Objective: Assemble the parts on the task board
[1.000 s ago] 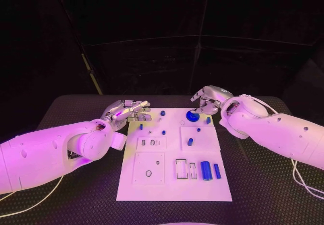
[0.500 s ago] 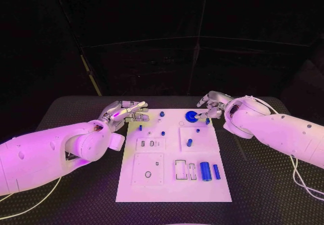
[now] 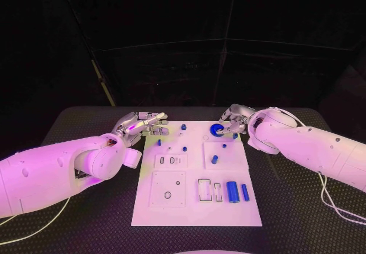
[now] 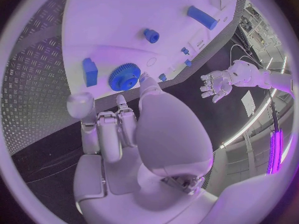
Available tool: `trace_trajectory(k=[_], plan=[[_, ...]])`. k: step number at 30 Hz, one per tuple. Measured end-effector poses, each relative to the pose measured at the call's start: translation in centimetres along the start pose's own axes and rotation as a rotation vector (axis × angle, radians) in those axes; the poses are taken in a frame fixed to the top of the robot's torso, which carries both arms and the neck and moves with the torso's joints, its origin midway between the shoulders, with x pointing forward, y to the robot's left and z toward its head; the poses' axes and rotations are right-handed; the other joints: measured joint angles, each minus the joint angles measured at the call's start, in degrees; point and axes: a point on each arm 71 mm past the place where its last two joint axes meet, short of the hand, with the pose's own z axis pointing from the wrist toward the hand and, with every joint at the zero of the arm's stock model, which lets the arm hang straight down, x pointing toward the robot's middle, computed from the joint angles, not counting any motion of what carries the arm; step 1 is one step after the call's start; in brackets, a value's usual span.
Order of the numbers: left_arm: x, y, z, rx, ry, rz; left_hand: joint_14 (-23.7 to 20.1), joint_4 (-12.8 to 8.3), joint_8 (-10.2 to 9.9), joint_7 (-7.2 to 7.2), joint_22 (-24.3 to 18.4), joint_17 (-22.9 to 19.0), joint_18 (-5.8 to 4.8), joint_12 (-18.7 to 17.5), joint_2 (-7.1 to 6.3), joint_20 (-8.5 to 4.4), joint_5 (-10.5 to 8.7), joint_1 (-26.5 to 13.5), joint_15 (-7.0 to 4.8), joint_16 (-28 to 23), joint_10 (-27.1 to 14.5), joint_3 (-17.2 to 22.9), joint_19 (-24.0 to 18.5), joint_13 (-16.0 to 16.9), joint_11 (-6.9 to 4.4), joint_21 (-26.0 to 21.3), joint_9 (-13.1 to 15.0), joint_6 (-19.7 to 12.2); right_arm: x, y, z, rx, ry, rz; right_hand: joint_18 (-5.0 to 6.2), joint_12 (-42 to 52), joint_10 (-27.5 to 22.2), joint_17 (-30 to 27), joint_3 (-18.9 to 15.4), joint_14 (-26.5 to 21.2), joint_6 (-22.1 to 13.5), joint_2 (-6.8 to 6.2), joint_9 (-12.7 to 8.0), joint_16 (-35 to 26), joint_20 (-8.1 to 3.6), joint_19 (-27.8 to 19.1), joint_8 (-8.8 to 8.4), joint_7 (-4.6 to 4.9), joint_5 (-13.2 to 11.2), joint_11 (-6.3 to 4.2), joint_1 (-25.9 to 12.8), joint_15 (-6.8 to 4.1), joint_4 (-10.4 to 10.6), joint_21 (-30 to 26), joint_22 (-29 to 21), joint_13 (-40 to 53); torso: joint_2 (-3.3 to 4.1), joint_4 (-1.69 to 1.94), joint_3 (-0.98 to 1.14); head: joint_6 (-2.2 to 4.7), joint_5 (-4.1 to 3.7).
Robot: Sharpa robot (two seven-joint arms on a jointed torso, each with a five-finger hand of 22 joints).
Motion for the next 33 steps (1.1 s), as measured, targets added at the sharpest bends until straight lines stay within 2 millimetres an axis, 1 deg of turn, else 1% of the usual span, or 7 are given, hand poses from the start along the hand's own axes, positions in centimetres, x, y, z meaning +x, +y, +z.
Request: trace_trajectory(k=[1, 7, 12, 13, 24, 31, 33], plan=[[0.0, 0.0, 0.0, 0.000, 0.000, 0.000, 0.0, 0.0, 0.0, 0.00, 0.0, 0.0, 0.00, 0.0, 0.00, 0.00, 0.00, 0.0, 0.00, 0.0, 0.0, 0.0, 0.0, 0.0, 0.00, 0.0, 0.0, 0.0, 0.0, 0.0, 0.0, 0.000, 0.001, -0.001, -0.61, 0.2, 0.0, 0.0, 0.0, 0.0, 0.0, 0.13, 0.0, 0.0, 0.00, 0.0, 0.14, 0.00, 0.0, -0.04, 0.0, 0.00, 0.0, 0.2, 0.3, 0.0, -0.01, 0.00, 0.00, -0.03, -0.02], [-0.1, 0.0, 0.0, 0.000, -0.001, 0.000, 0.0, 0.0, 0.0, 0.00, 0.0, 0.0, 0.00, 0.0, 0.00, 0.00, 0.00, 0.0, 0.00, 0.0, 0.0, 0.0, 0.0, 0.0, 0.00, 0.0, 0.0, 0.0, 0.2, 0.2, 0.2, 0.000, 0.011, -0.013, -0.60, 1.4, 1.1, 0.0, 0.4, 0.0, 0.2, 0.98, 0.0, 0.0, 0.02, 2.4, 0.67, -0.21, 0.0, -0.10, 0.9, 0.00, -1.0, 2.7, 4.5, 0.0, -0.04, 0.00, 0.02, -0.17, -0.08], [-0.1, 0.0, 0.0, 0.000, 0.000, 0.000, 0.0, 0.0, 0.0, 0.00, 0.0, 0.0, 0.00, 0.0, 0.00, 0.00, 0.00, 0.0, 0.00, 0.0, 0.0, 0.0, 0.0, 0.0, 0.00, 0.0, 0.0, 0.0, 0.4, 0.4, 0.3, -0.002, 0.023, -0.034, -0.71, 2.0, 1.1, 0.0, 0.5, 0.0, 0.6, 1.39, 0.0, 0.3, -0.01, 2.4, 1.11, -0.23, 0.0, -0.10, 1.3, 0.00, -1.8, 3.1, 5.5, 0.0, -0.04, -0.03, 0.04, -0.29, -0.08], [-0.1, 0.0, 0.0, 0.000, 0.000, 0.000, 0.0, 0.0, 0.0, 0.00, 0.0, 0.0, 0.00, 0.0, 0.00, 0.00, 0.00, 0.0, 0.00, 0.0, 0.0, 0.0, 0.0, 0.0, 0.00, 0.0, 0.0, 0.0, 0.4, 0.4, 0.3, -0.002, 0.025, -0.037, -1.49, 2.0, 1.1, 0.0, 0.6, 0.0, 0.6, 1.63, 0.0, 0.3, -0.02, 2.4, 1.11, -0.23, 0.0, -0.10, 1.5, 0.00, -1.9, 3.2, 5.5, 0.0, -0.04, -0.04, 0.05, -0.32, -0.08], [0.0, 0.0, 0.0, 0.000, 0.004, -0.001, 0.0, 0.0, 0.0, 0.00, 0.0, 0.0, 0.00, 0.0, 0.00, 0.00, 0.00, 0.0, 0.00, 0.0, 0.0, 0.0, 0.0, 0.0, 0.00, 0.0, 0.0, 0.0, 0.4, 0.7, 0.8, -0.001, 0.027, -0.069, -1.50, 2.7, 1.1, 0.0, 1.1, 0.0, 1.2, 2.45, 0.0, 0.3, -0.01, 2.4, 1.50, -0.48, 0.0, -0.10, 2.4, -0.01, -3.2, 3.7, 6.1, 0.0, -0.04, 0.00, 0.04, -0.55, -0.12], [0.0, 0.0, 0.0, 0.000, 0.005, -0.001, 0.0, 0.0, 0.0, 0.00, 0.0, 0.0, 0.00, 0.0, 0.00, 0.00, 0.00, 0.0, 0.00, 0.0, 0.0, 0.0, 0.0, 0.0, 0.00, 0.0, 0.0, 0.0, 0.6, 1.2, 0.9, -0.006, 0.023, -0.085, -1.49, 3.5, 1.5, 0.0, 1.8, 0.0, 5.5, 3.24, 0.5, 0.5, -0.44, 2.9, 3.82, -1.22, -0.4, -0.67, 2.3, -0.01, -4.2, 4.3, 7.0, 0.0, -0.04, 0.00, 0.04, -0.66, 0.02], [0.0, 0.0, 0.0, 0.000, 0.005, -0.002, 0.0, 0.0, 0.0, 0.00, 0.0, 0.0, 0.00, 0.0, 0.00, 0.00, 0.00, 0.0, 0.00, 0.0, 0.0, 0.0, 0.0, 0.0, 0.00, 0.0, 0.0, 0.0, 0.5, 1.2, 0.9, -0.006, 0.018, -0.092, -1.49, 3.8, 1.3, 0.0, 2.2, 0.1, 7.0, 3.53, 0.5, 0.5, -0.55, 3.0, 4.48, -1.67, -1.9, -1.18, 2.7, -0.37, -4.6, 4.5, 7.2, 0.0, -0.04, 0.00, 0.05, -0.69, 0.02]])
